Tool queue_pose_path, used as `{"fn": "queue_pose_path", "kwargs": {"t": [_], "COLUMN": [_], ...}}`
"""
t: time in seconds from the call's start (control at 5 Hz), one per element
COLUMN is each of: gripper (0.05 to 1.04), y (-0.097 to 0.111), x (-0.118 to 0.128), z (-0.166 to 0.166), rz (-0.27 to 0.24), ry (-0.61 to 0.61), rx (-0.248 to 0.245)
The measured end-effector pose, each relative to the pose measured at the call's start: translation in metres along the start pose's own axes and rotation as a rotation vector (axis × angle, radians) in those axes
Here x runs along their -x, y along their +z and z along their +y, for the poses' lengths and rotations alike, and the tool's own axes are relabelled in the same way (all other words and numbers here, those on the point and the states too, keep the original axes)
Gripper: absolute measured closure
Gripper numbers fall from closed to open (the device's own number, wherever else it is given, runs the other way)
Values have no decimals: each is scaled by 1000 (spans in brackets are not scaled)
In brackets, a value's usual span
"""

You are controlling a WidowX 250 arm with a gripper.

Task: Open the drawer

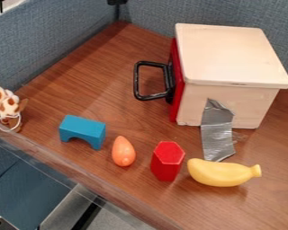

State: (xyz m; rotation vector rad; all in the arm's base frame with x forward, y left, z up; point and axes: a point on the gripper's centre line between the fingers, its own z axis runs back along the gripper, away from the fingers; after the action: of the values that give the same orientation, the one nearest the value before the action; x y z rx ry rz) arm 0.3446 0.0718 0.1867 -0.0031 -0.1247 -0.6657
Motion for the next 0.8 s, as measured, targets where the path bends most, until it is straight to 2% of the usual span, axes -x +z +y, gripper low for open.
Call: {"fn": "queue_pose_path", "kwargs": {"t": [0.2, 0.4, 0.6, 0.8], "gripper": [84, 84, 84, 84], "y": [-14, -23, -28, -26], "x": [1, 2, 5, 16], "z": [0, 1, -1, 1], "rz": [25, 23, -5, 4], "ry": [11, 61, 145, 268], "rx": [31, 17, 7, -75]}}
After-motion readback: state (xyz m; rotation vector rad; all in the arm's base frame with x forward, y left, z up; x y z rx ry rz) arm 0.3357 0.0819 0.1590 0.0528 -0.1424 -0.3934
